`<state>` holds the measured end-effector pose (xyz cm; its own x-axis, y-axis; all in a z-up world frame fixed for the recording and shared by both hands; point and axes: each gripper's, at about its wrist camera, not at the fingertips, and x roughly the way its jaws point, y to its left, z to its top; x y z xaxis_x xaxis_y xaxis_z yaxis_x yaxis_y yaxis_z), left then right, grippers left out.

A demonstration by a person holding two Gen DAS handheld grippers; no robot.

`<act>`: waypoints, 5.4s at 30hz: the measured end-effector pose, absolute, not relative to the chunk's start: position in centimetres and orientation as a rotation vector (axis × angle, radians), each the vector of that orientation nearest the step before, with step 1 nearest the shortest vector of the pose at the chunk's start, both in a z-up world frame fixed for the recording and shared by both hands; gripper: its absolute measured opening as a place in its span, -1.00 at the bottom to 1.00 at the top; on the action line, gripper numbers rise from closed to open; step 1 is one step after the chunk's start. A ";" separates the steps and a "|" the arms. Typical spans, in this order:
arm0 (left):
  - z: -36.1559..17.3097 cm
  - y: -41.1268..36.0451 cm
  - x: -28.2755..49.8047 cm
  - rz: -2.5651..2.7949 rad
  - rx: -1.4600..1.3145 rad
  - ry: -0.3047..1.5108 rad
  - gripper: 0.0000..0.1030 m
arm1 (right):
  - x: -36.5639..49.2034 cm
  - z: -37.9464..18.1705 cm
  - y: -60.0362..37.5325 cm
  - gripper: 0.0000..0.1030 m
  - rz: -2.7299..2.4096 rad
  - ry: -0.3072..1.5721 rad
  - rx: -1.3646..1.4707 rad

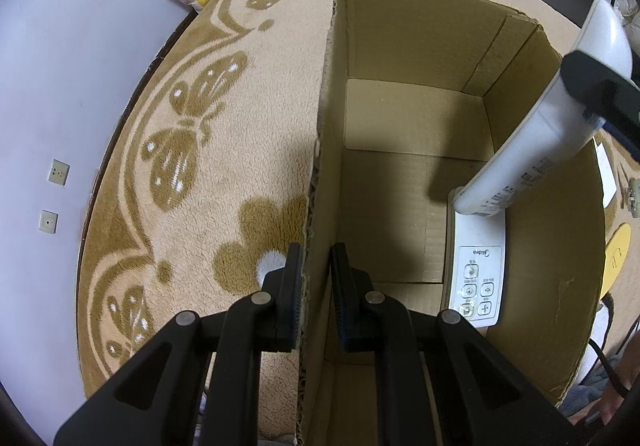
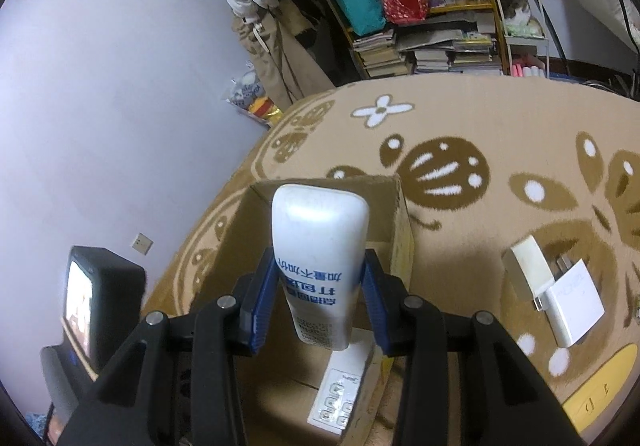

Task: Organize rigid objects
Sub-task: 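Lower the lotion tube into the box beside the remote and open the right gripper, then move the right tool back to the items and approach the yellow oval paddle, then close the right gripper on the yellow paddle and lift it, then carry the yellow paddle over the box and release it inside with the right gripper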

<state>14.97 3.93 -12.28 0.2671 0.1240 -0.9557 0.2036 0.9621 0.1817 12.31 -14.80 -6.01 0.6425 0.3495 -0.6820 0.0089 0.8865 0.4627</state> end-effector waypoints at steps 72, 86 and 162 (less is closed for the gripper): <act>-12.0 4.4 14.8 -0.053 0.291 1.295 -0.73 | 0.4 -13.7 -30.6 0.71 -0.375 1.065 0.559; -12.0 4.4 14.6 -0.050 0.302 1.292 -0.72 | 0.1 -16.1 -30.7 0.71 -0.439 1.183 0.562; -12.1 4.5 14.7 -0.046 0.294 1.293 -0.70 | 8.4 -1.4 -18.4 0.22 0.026 0.778 0.446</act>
<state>14.66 4.49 -12.06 0.2785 0.1300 -0.9516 0.1974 0.9619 0.1892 8.45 -18.42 -1.41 0.7169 0.1847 -0.6723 0.1395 0.9068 0.3979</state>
